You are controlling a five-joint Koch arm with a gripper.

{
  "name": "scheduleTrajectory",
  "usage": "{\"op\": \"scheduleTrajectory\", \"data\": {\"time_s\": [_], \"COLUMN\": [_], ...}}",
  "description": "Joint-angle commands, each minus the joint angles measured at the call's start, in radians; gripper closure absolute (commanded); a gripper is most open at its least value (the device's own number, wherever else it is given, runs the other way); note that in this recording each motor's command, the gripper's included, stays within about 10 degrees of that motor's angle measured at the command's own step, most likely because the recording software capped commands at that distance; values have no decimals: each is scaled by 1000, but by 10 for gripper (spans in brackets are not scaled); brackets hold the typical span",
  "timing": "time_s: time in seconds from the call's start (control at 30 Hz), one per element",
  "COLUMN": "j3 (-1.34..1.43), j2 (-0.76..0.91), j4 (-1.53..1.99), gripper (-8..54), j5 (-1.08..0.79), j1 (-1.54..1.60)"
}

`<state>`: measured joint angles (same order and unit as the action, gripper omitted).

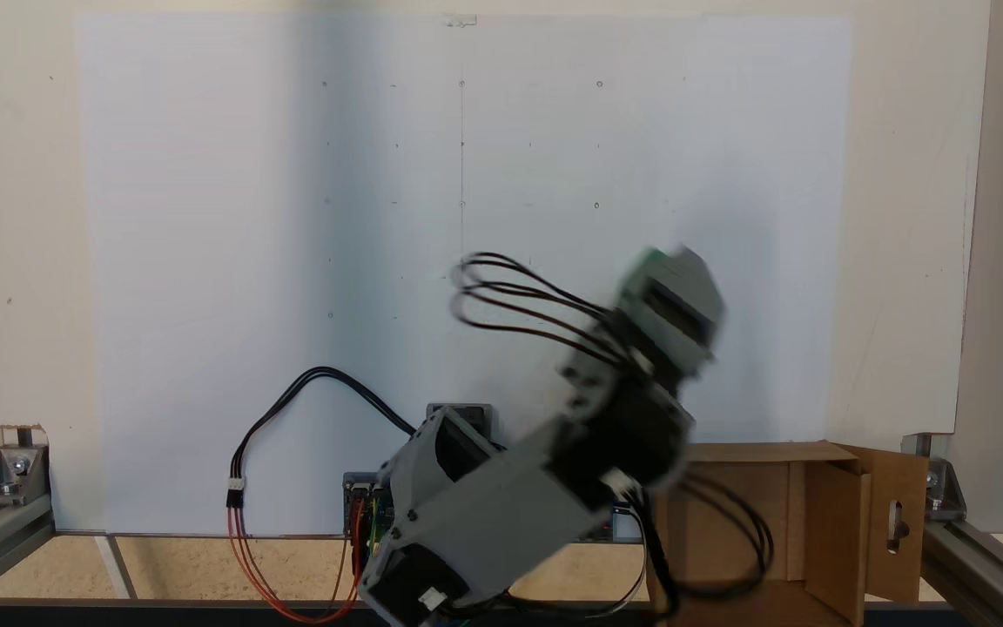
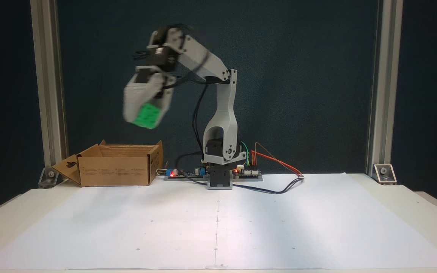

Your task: Grasp a green dice and put it in the bin.

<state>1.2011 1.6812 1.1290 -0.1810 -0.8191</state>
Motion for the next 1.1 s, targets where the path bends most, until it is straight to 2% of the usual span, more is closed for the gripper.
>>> {"op": "scheduleTrajectory", "data": {"time_s": [0.0,0.13,0.3,0.63,0.83,0.87,0.9,0.93,1.0,1.07], "j3": [-38,-38,-38,-38,-38,-37,-29,-20,-17,-17], "j2": [26,-5,-137,-425,-471,-474,-482,-486,-488,-488], "j4": [-15,-29,-44,-178,-279,-278,-275,-273,-255,-255], "gripper": [338,338,338,338,338,300,192,132,65,40], "j5": [-89,-183,-275,-357,-357,-357,-354,-351,-350,-350], "j1": [-159,-446,-767,-936,-974,-982,-994,-1008,-1017,-1025]}}
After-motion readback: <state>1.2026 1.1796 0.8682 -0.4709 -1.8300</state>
